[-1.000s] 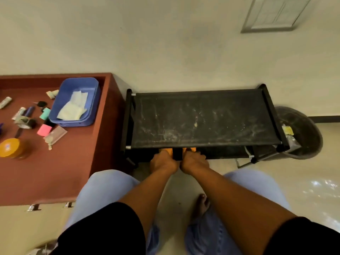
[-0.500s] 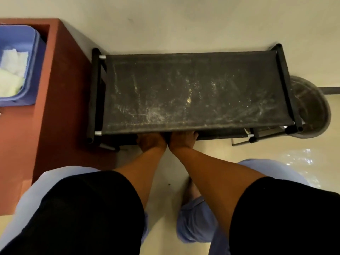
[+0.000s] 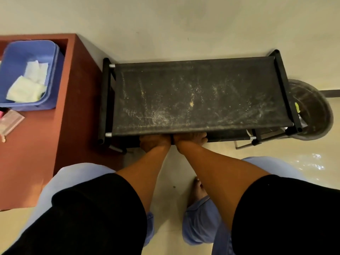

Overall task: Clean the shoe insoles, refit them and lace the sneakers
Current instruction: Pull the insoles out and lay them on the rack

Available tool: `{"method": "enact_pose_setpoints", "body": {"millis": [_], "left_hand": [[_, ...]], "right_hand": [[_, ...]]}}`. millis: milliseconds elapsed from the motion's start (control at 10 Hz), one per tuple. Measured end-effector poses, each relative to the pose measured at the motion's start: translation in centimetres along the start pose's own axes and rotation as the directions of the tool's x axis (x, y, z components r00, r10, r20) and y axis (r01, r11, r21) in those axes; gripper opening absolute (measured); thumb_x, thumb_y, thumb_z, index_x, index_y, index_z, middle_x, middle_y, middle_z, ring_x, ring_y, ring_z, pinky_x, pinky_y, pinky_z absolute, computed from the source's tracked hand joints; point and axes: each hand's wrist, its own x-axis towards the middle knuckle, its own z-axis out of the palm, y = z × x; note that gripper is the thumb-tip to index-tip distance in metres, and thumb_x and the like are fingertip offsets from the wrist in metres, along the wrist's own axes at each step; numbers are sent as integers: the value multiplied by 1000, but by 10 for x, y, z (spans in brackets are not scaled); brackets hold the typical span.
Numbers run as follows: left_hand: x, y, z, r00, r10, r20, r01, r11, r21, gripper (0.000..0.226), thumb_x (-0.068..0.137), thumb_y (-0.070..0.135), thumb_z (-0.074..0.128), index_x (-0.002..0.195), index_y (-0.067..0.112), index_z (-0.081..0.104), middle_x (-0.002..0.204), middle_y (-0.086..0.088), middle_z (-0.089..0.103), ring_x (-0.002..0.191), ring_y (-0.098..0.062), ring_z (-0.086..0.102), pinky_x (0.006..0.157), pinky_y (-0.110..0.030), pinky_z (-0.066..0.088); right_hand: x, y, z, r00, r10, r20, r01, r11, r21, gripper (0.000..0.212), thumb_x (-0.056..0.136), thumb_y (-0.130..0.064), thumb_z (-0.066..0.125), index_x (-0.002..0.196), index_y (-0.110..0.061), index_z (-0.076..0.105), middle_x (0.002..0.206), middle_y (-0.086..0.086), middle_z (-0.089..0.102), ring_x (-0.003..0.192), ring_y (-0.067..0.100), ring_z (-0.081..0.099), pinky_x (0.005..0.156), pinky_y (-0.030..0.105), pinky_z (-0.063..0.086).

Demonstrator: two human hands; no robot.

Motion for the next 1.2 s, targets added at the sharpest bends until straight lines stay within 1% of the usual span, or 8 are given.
{"method": "enact_pose_setpoints", "body": {"millis": [100, 200, 300, 400, 500, 600, 1000, 1200], "left_hand": [[-36, 10, -27, 999, -43, -4, 43, 995, -88, 59, 96, 55, 49, 142, 17, 53, 147, -16, 50, 135, -38, 48, 110, -46, 42], [-41, 7, -33, 995, -8, 98, 21, 991, -132, 74, 88, 59, 53, 146, 14, 50, 150, -17, 48, 138, -39, 46, 112, -48, 39], [-57, 10, -48, 989, 7, 149, 17, 987, -159, 56, 96, 54, 53, 136, 15, 58, 137, -17, 58, 119, -36, 59, 104, -43, 50], [-86, 8, -68, 988, 15, 151, 16, 980, -198, 38, 97, 45, 61, 115, 12, 60, 120, -14, 62, 101, -30, 63, 85, -32, 53], [-108, 1, -81, 991, 27, 131, -9, 991, -136, 32, 93, 36, 68, 103, 8, 56, 117, -17, 63, 107, -35, 65, 89, -38, 57], [-133, -6, -94, 991, 75, 113, -64, 993, -101, 50, 88, 58, 66, 99, 10, 58, 113, -17, 66, 103, -36, 67, 90, -45, 60], [-239, -26, -152, 980, 159, 116, -157, 987, -25, 43, 65, 34, 80, 100, 11, 70, 98, -15, 68, 84, -31, 68, 49, -39, 62], [-278, -29, -174, 972, 209, 108, -184, 961, -205, 64, 48, 29, 84, 107, 8, 71, 98, -16, 72, 89, -29, 70, 49, -37, 60]], "right_hand": [[-3, -3, 7, 996, 90, -6, -85, 960, 265, 85, 76, -67, 59, 139, -17, 31, 132, 13, 46, 115, 34, 52, 98, 44, 48], [-12, -2, 1, 997, 72, 27, -77, 913, 401, 83, 60, -66, 52, 127, -21, 33, 124, 13, 48, 106, 37, 58, 89, 49, 56], [-39, -5, -26, 994, 75, 85, -107, 865, 491, 76, 70, -58, 58, 131, -16, 39, 129, 15, 49, 110, 38, 58, 93, 49, 55], [-56, 2, -40, 994, -17, 108, -22, 939, 344, 69, 82, -54, 65, 134, -11, 53, 132, 18, 54, 115, 38, 59, 96, 44, 54], [-82, 14, -53, 990, -109, 90, 79, 956, 281, 52, 93, -46, 58, 132, -11, 57, 133, 19, 55, 108, 33, 60, 89, 37, 49], [-110, 26, -67, 982, -172, 79, 146, 955, 257, 47, 98, -47, 50, 130, -13, 54, 133, 18, 57, 105, 30, 60, 88, 37, 47], [-205, 52, -146, 892, -450, 49, 453, 886, -97, 20, 79, -31, 65, 72, -20, 50, 103, 11, 68, 99, 31, 67, 74, 33, 52], [-240, 64, -187, 824, -566, -40, 544, 808, -224, 30, 77, -36, 72, 93, -16, 57, 100, 11, 64, 100, 31, 65, 67, 30, 45]]}}
